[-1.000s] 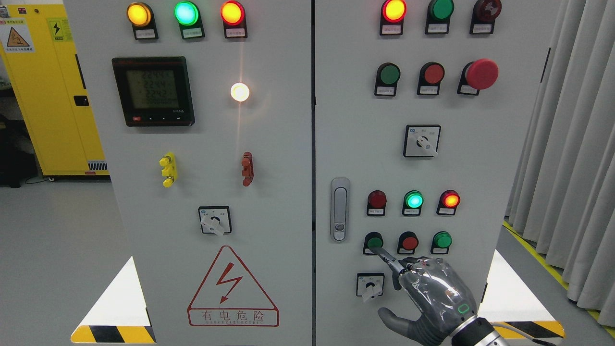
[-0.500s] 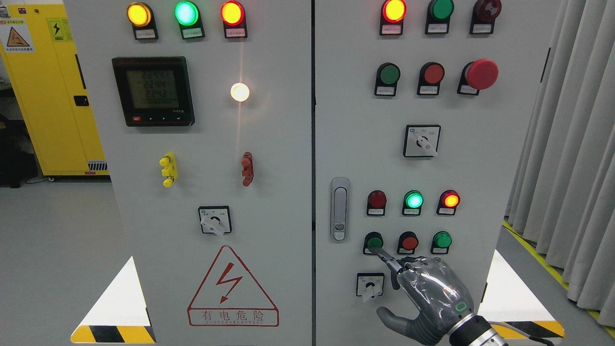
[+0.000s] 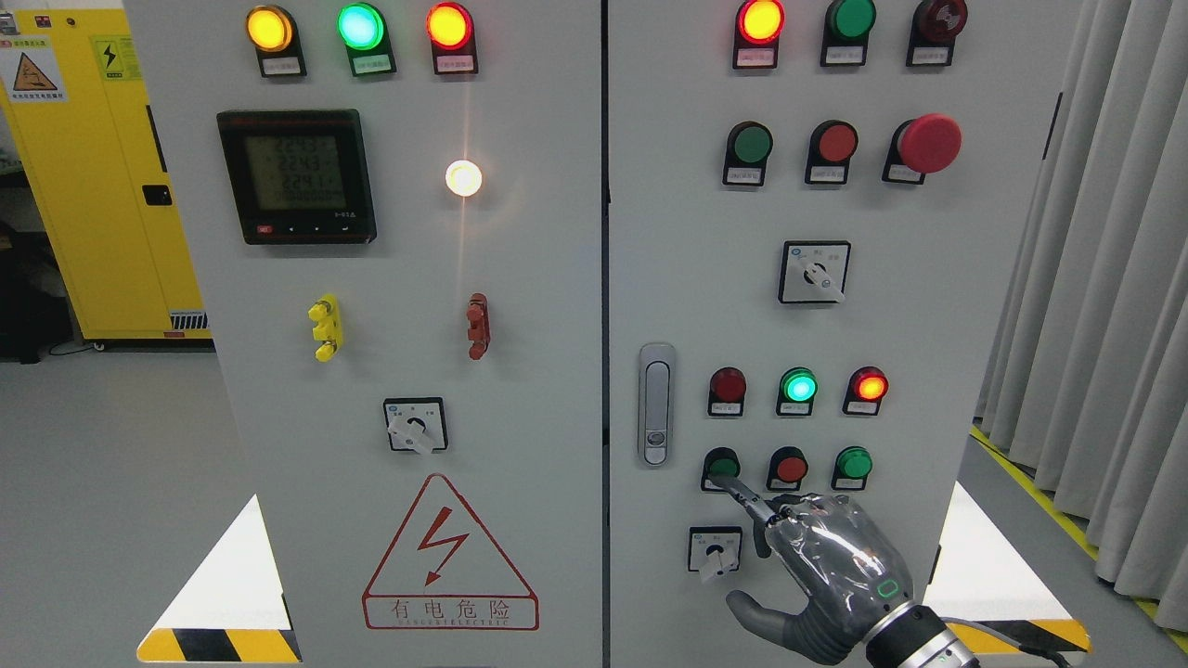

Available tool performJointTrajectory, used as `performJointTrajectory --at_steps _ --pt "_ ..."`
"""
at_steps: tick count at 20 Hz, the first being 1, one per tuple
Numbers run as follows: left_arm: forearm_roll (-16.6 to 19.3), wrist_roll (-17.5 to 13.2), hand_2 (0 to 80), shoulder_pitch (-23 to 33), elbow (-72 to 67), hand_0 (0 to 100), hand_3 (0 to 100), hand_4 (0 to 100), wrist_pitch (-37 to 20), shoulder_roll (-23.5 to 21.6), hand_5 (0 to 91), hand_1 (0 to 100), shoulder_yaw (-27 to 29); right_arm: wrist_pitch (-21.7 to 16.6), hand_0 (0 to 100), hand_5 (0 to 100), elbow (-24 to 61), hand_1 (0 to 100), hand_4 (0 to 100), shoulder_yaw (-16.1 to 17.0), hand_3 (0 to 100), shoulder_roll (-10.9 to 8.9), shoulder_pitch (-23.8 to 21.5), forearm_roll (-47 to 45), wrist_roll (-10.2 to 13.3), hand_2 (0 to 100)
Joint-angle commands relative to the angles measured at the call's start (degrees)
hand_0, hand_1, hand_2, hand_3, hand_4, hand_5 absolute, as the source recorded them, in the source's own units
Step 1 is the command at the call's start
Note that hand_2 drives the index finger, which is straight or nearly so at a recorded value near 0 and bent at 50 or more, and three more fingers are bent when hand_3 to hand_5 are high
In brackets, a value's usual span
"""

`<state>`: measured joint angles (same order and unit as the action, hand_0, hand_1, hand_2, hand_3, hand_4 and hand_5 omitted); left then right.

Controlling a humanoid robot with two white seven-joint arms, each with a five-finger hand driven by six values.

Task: Press green start button
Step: 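Push the green button inward with the right hand's extended finger, then pull the right hand back down away from the button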

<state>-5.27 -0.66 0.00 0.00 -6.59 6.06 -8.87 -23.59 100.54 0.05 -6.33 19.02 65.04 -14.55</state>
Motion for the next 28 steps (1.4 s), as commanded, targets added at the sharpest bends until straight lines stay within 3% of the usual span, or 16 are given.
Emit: performJointTrajectory --at_steps 1,14,19,24,28 --pt "0.0 -0.05 0.0 -1.32 1.58 12 0 0 0.0 0.0 0.0 56 -0.01 0.47 26 68 -0.43 72 71 1.71 69 -0.09 0.31 -0.09 -0.04 0" --pt "0.0 -0.05 0.0 -1.32 1.58 12 0 0 0.0 0.0 0.0 56 0.08 0.38 27 68 -0.61 73 71 1.8 69 0.0 0.14 -0.44 0.05 0" --pt "0.0 -0.05 0.0 -1.41 1.58 12 0 0 0.0 0.0 0.0 56 -0.01 0.03 27 68 1.67 73 71 3.99 69 0.18 -1.26 -1.32 0.4 0" --pt "0.0 -0.05 0.0 -1.32 1.58 12 0 0 0.0 0.0 0.0 56 -0.01 -0.41 29 68 3.34 73 64 3.83 67 0.0 -3.55 -12.2 0.05 0" --pt "0.0 -0.05 0.0 -1.41 1.58 12 0 0 0.0 0.0 0.0 56 -0.01 -1.73 29 68 4.57 73 66 1.9 64 -0.09 -5.31 -22.4 -0.04 0"
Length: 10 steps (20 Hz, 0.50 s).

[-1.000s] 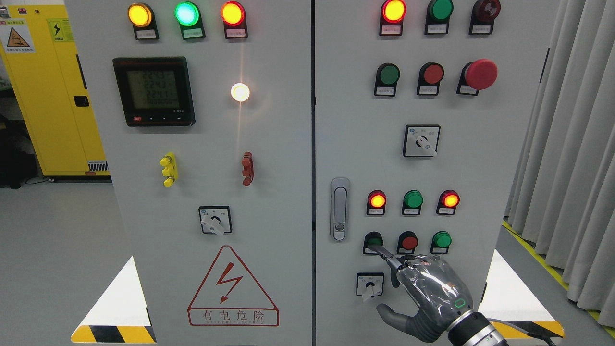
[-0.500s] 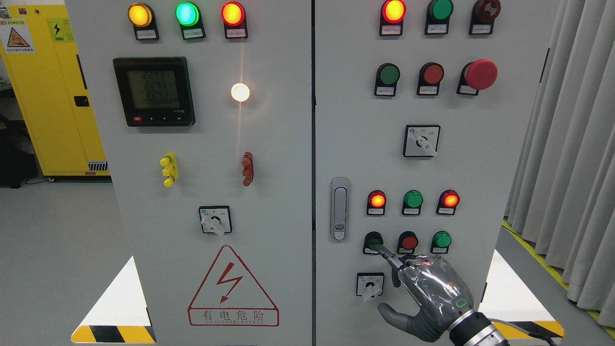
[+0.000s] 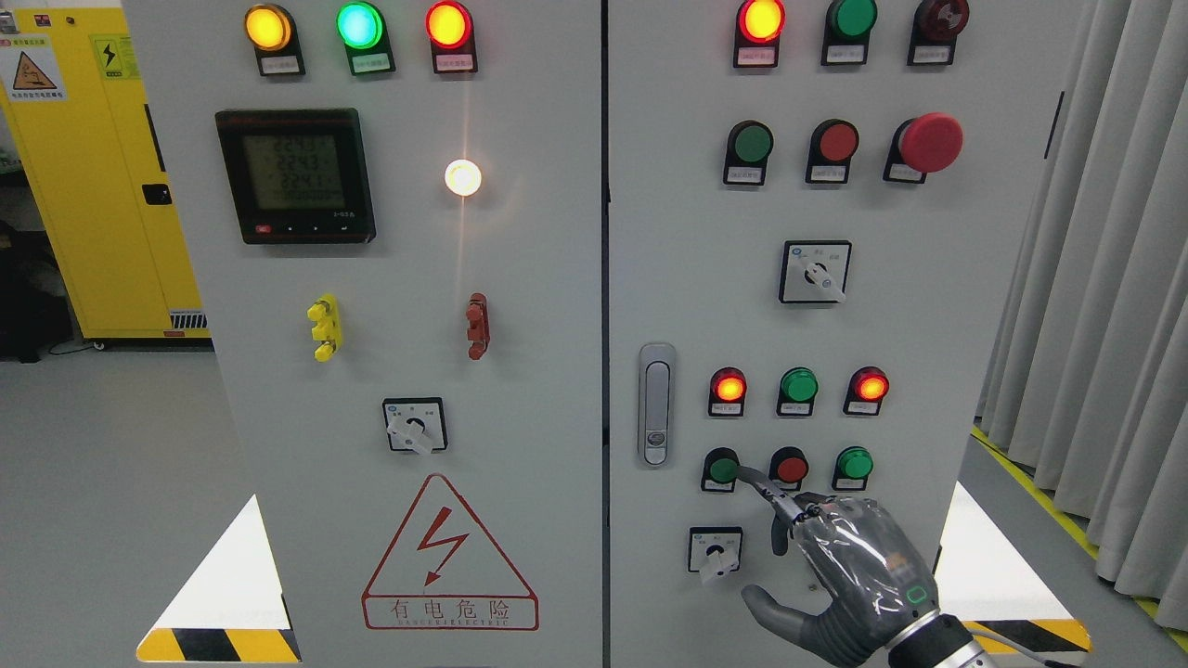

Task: Press green start button
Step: 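Pull the right hand back down away from the button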

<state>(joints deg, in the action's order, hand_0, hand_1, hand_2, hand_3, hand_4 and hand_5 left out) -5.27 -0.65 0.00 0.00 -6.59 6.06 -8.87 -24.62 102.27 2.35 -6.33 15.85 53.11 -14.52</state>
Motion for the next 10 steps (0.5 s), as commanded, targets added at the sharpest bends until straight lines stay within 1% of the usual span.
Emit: performJointTrajectory --at_steps 1,2,4,5,6,7,8,9,10 --pt "0.0 -0.05 0.0 -1.4 1.58 12 0 0 0.0 0.0 0.0 56 -0.01 -0.61 29 68 3.54 73 66 -1.2 63 -0.08 -2.49 -12.83 0.02 0" --pt "0.0 -0.05 0.0 -1.32 1.58 12 0 0 0.0 0.0 0.0 56 -0.01 -0.61 29 67 3.98 72 65 -1.9 61 -0.08 -2.84 -15.9 0.02 0" --pt "0.0 -0.05 0.0 -1.4 1.58 12 0 0 0.0 0.0 0.0 56 -0.01 -0.61 29 66 5.04 72 66 -3.05 62 -0.17 -4.68 -23.71 -0.16 0" --pt "0.0 -0.05 0.0 -1.32 1.58 12 0 0 0.0 0.0 0.0 56 0.08 -0.43 29 57 5.65 70 67 -3.57 68 -0.17 -5.82 -27.32 -0.16 0" --pt "0.0 -0.05 0.0 -1.4 1.58 12 0 0 0.0 0.0 0.0 56 -0.01 -0.08 29 57 6.35 70 67 -4.27 68 -0.26 -7.14 -31.36 -0.16 0" --pt "0.0 -0.05 0.0 -1.32 1.58 12 0 0 0.0 0.0 0.0 56 -0.01 0.44 28 45 7.06 68 54 -5.06 56 -0.26 -8.46 -35.66 -0.16 0" --pt "0.0 -0.05 0.0 -1.4 1.58 12 0 0 0.0 0.0 0.0 56 -0.01 1.41 27 43 7.67 67 50 -5.68 51 -0.26 -9.86 -39.62 -0.16 0" --pt "0.0 -0.05 0.0 -1.4 1.58 12 0 0 0.0 0.0 0.0 56 0.08 3.07 26 38 8.81 66 46 -6.3 45 -0.43 -11.27 -43.92 -0.16 0" --pt "0.0 -0.05 0.0 -1.32 1.58 12 0 0 0.0 0.0 0.0 56 -0.01 5.17 26 30 10.04 63 35 -6.74 33 -0.44 -12.76 -48.23 -0.25 0"
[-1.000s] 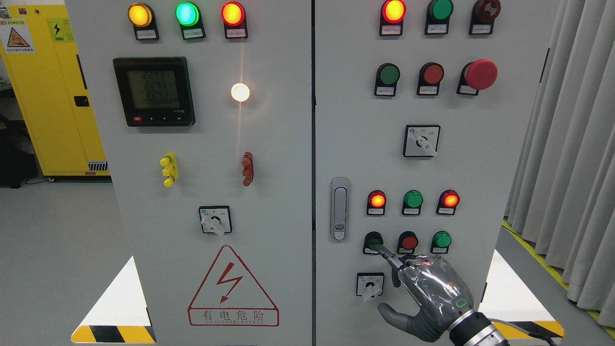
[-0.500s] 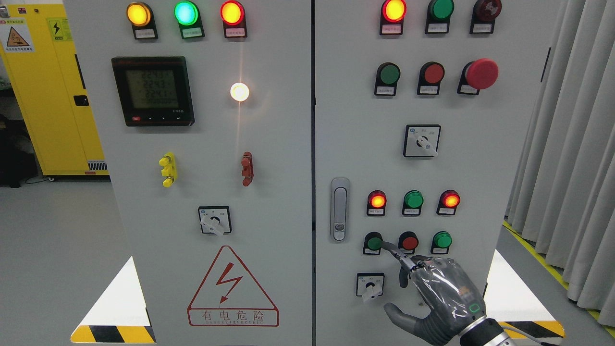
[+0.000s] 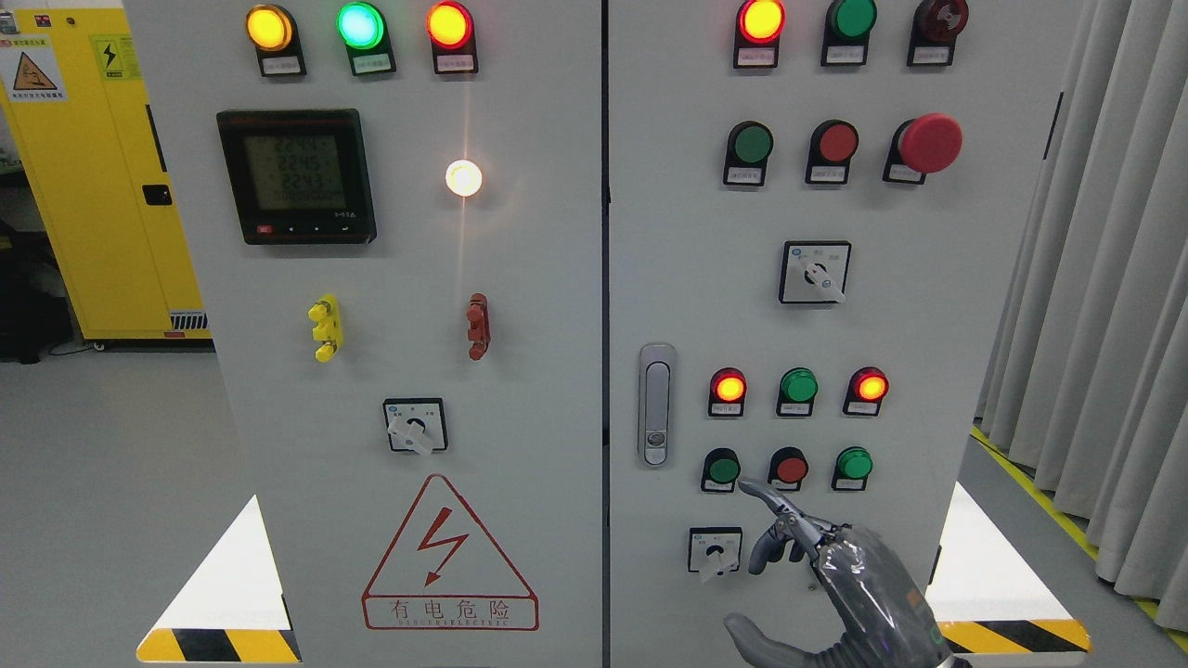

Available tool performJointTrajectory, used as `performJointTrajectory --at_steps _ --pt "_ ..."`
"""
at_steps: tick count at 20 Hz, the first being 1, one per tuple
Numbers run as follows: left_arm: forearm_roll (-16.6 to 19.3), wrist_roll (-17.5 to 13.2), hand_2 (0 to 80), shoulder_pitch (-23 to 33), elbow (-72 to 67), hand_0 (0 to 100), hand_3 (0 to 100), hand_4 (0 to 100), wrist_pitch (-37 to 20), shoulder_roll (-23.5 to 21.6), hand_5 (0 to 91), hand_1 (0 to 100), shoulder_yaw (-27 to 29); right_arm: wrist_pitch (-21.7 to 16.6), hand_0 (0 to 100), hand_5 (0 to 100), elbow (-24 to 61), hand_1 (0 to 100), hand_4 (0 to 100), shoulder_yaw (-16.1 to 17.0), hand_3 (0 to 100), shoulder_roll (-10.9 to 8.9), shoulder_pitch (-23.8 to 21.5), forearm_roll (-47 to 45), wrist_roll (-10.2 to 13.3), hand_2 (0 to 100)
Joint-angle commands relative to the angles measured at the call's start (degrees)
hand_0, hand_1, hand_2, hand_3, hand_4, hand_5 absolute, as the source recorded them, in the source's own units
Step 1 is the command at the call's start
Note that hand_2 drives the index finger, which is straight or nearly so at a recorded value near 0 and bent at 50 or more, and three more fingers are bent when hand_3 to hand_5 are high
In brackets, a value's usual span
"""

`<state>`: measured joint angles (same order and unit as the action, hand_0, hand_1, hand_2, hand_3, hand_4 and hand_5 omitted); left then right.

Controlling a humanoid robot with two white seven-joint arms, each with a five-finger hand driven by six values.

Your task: Press green start button

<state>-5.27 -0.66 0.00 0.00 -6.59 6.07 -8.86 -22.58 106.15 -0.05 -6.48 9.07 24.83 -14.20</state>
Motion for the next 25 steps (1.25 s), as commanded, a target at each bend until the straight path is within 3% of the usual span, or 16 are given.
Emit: performJointTrajectory --at_steps 1,2,4,6,10,15,25 --pt "0.0 -0.05 0.0 -1.32 1.58 12 0 0 0.0 0.0 0.0 56 -0.02 4.98 26 30 7.22 63 35 -4.34 33 -0.38 -7.38 -24.18 -1.61 0" --pt "0.0 -0.05 0.0 -1.32 1.58 12 0 0 0.0 0.0 0.0 56 -0.02 6.48 25 14 7.84 55 18 -4.25 14 -0.47 -8.53 -28.05 -3.45 0" --pt "0.0 -0.05 0.0 -1.41 1.58 12 0 0 0.0 0.0 0.0 56 -0.02 7.89 24 9 8.2 52 15 -3.55 9 -0.47 -9.94 -32.37 -5.57 0" --pt "0.0 -0.05 0.0 -1.32 1.58 12 0 0 0.0 0.0 0.0 56 -0.02 8.07 23 0 8.29 47 6 -3.2 1 -0.56 -10.82 -33.62 -5.75 0" --pt "0.0 -0.05 0.0 -1.32 1.58 12 0 0 0.0 0.0 0.0 56 -0.02 7.99 22 0 8.99 42 0 -3.37 0 -0.56 -12.58 -33.71 -5.93 0" --pt "0.0 -0.05 0.0 -1.32 1.58 12 0 0 0.0 0.0 0.0 56 -0.02 7.99 20 0 8.99 38 0 -3.11 0 -0.56 -13.19 -33.8 -8.48 0" --pt "0.0 -0.05 0.0 -1.32 1.58 12 0 0 0.0 0.0 0.0 56 0.07 8.25 18 0 8.73 35 0 -2.67 0 -0.56 -13.11 -33.8 -8.48 0"
